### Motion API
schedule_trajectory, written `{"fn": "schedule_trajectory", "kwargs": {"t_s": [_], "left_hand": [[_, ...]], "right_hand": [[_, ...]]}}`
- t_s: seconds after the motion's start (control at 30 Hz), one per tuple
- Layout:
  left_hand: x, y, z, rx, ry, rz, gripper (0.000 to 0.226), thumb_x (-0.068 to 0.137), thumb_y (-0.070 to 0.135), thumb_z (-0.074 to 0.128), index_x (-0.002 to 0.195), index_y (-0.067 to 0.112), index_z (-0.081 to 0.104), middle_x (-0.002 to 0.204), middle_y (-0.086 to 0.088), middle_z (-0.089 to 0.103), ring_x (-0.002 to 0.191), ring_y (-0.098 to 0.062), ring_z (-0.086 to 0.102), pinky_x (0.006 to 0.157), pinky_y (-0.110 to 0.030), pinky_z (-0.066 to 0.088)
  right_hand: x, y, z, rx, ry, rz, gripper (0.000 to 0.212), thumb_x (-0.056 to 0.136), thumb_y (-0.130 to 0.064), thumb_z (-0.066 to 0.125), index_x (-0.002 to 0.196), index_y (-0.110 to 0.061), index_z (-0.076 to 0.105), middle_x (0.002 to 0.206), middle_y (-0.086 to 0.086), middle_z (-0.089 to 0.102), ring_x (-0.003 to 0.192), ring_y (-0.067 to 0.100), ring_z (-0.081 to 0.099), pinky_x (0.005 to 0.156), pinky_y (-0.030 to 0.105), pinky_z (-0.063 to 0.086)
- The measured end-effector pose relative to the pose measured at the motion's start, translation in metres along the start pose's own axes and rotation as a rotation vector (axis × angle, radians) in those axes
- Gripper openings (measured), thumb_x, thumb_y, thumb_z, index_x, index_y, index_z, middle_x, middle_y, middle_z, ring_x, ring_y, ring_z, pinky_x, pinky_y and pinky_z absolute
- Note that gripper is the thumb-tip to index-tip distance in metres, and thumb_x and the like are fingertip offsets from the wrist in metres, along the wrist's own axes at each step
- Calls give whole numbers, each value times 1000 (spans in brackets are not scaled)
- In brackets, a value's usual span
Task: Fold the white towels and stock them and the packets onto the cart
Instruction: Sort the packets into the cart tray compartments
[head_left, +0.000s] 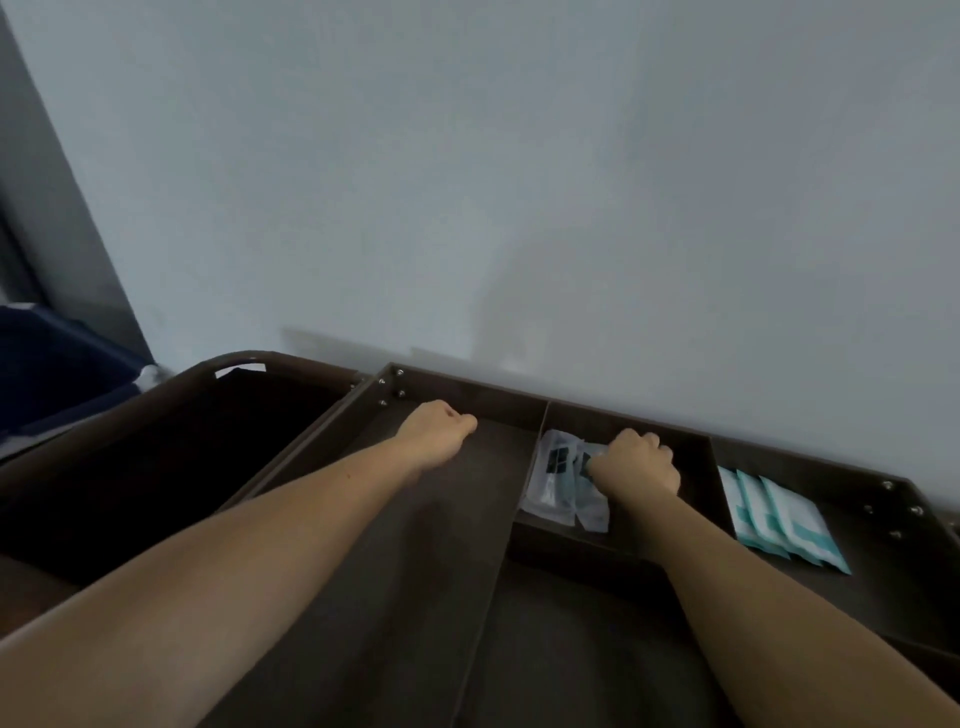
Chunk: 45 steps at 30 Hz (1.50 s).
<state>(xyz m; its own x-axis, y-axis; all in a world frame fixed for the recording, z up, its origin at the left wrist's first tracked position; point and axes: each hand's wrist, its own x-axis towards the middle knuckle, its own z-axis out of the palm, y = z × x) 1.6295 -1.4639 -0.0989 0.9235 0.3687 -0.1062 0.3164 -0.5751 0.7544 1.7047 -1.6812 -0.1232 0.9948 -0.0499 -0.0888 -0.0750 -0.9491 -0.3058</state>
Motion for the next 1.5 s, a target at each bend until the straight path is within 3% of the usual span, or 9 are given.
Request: {"fn": "schedule_trajectory", "kwargs": {"t_s": [0.1, 0.17, 0.3, 0.47, 0.8, 1.13, 1.23, 1.37, 1.5], "left_hand": [[-9, -10, -22, 143, 35, 22, 24, 93, 35, 53, 78, 18, 61, 87, -2, 63, 98, -27, 63, 79, -33, 43], [-15, -19, -44, 203, 92, 41, 31, 91, 39, 53, 105, 15, 68, 112, -7, 65, 113, -32, 59, 91, -38, 47], [-31, -51, -105, 301, 211, 49, 45, 83, 49, 51, 111, 16, 65, 124, -13, 61, 112, -32, 56, 96, -47, 49], [-64, -132, -193, 317, 293, -13, 59, 93, 44, 52, 144, 14, 47, 150, -10, 42, 139, -30, 36, 112, -50, 36], [-161, -329, -390, 298, 490, -249, 40, 89, 47, 52, 114, 18, 63, 110, -7, 59, 102, -30, 56, 89, -49, 52], [-151, -457, -473, 293, 481, -396, 58, 94, 49, 50, 143, 20, 45, 145, -7, 43, 134, -31, 37, 106, -47, 40], [-127, -485, -491, 287, 462, -434, 56, 94, 47, 50, 143, 19, 46, 144, -6, 42, 134, -30, 36, 103, -44, 38], [-90, -505, -519, 295, 419, -484, 39, 94, 44, 50, 123, 19, 56, 131, -7, 48, 128, -31, 41, 96, -42, 37], [-49, -517, -538, 276, 376, -472, 52, 96, 42, 51, 140, 16, 47, 143, -9, 40, 135, -31, 33, 104, -43, 37]], "right_hand": [[-19, -33, -11, 0, 85, -179, 56, 93, -35, 57, 140, -9, 43, 143, 16, 39, 132, 35, 37, 105, 48, 39], [-33, -61, -17, 39, 85, -313, 59, 92, -33, 57, 144, -11, 40, 147, 13, 36, 135, 34, 34, 108, 48, 37], [-72, -135, -18, 29, 10, -529, 66, 92, -40, 56, 149, -13, 35, 155, 9, 29, 143, 31, 25, 112, 50, 32], [-137, -239, 12, -24, -44, -701, 60, 91, -47, 58, 141, -15, 45, 148, 10, 38, 136, 32, 33, 110, 51, 37], [-289, -454, 101, -119, -162, -956, 76, 92, -52, 59, 154, -18, 30, 162, 8, 22, 149, 32, 18, 118, 53, 25], [-321, -607, 175, -143, -215, -1115, 69, 86, -56, 60, 143, -20, 45, 153, 10, 36, 138, 33, 35, 109, 50, 38], [-301, -654, 203, -128, -245, -1137, 66, 80, -57, 62, 131, -17, 53, 139, 11, 48, 130, 35, 45, 102, 50, 45], [-279, -704, 229, -122, -329, -1133, 65, 86, -52, 66, 138, -15, 53, 129, 10, 49, 121, 31, 51, 102, 47, 47], [-253, -744, 248, -139, -397, -1124, 58, 88, -48, 65, 134, -14, 55, 118, 8, 46, 116, 31, 53, 100, 45, 48]]}}
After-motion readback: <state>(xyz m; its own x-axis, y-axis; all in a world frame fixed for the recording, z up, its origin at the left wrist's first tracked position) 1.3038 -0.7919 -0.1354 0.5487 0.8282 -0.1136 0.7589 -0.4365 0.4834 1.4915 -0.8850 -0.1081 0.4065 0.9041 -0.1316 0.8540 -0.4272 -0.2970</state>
